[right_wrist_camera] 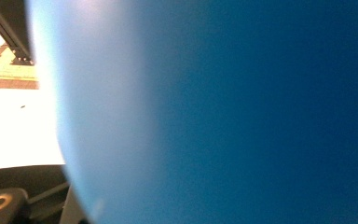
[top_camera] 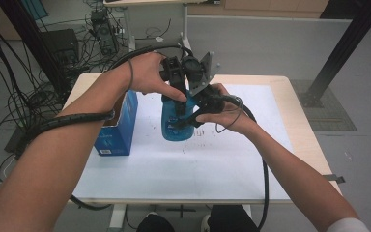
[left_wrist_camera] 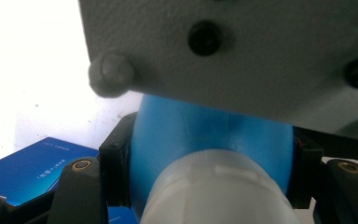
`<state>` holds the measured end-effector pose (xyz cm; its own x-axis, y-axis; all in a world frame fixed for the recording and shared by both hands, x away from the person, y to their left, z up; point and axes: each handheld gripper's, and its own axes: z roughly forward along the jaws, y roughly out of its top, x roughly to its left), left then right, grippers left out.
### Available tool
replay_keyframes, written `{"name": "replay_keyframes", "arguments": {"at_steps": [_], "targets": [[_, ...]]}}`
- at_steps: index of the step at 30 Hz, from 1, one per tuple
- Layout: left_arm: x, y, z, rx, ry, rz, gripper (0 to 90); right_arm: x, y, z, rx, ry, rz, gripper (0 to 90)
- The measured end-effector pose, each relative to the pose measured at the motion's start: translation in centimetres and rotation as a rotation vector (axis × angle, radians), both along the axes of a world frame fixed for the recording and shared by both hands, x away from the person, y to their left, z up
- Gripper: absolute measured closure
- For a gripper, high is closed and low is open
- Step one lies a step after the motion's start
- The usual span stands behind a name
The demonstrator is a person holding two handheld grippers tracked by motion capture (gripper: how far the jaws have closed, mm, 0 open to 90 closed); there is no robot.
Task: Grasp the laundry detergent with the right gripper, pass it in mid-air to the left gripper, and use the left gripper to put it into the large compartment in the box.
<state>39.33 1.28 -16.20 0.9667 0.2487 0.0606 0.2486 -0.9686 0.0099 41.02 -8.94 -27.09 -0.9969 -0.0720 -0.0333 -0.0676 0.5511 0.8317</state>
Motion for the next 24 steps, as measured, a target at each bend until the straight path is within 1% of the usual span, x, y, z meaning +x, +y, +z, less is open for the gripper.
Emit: {"name": "replay_keyframes", "arguments": {"at_steps": [5,6,9,10,11,15,17,24], "targets": [[-0.06,0.18,-0.15,-0.004,-0.007,-0.004,36.7,-0.04,0.14,-0.07,-0.006,-0.006,-0.003,43.5],[-0.04,0.18,-0.15,0.004,-0.002,-0.005,36.7,-0.06,0.17,-0.08,-0.007,-0.005,-0.003,43.5],[-0.06,0.25,-0.23,0.0,-0.004,-0.004,36.7,-0.13,0.26,-0.11,-0.011,-0.002,-0.007,43.5],[-0.02,0.25,-0.17,0.007,0.0,-0.004,36.7,-0.11,0.28,-0.14,-0.009,-0.006,-0.005,43.4],[-0.03,0.31,-0.22,-0.001,-0.002,-0.002,36.6,-0.1,0.31,-0.14,-0.009,-0.007,-0.005,43.4],[-0.04,0.37,-0.16,0.003,0.001,-0.001,36.6,-0.14,0.4,-0.13,-0.007,-0.001,-0.003,43.4],[-0.08,0.41,-0.21,-0.003,-0.005,-0.003,36.6,-0.14,0.41,-0.13,-0.008,-0.003,-0.005,43.4],[-0.1,0.28,-0.14,0.007,-0.01,-0.004,36.5,-0.15,0.36,-0.09,-0.007,-0.01,-0.011,43.3]]}}
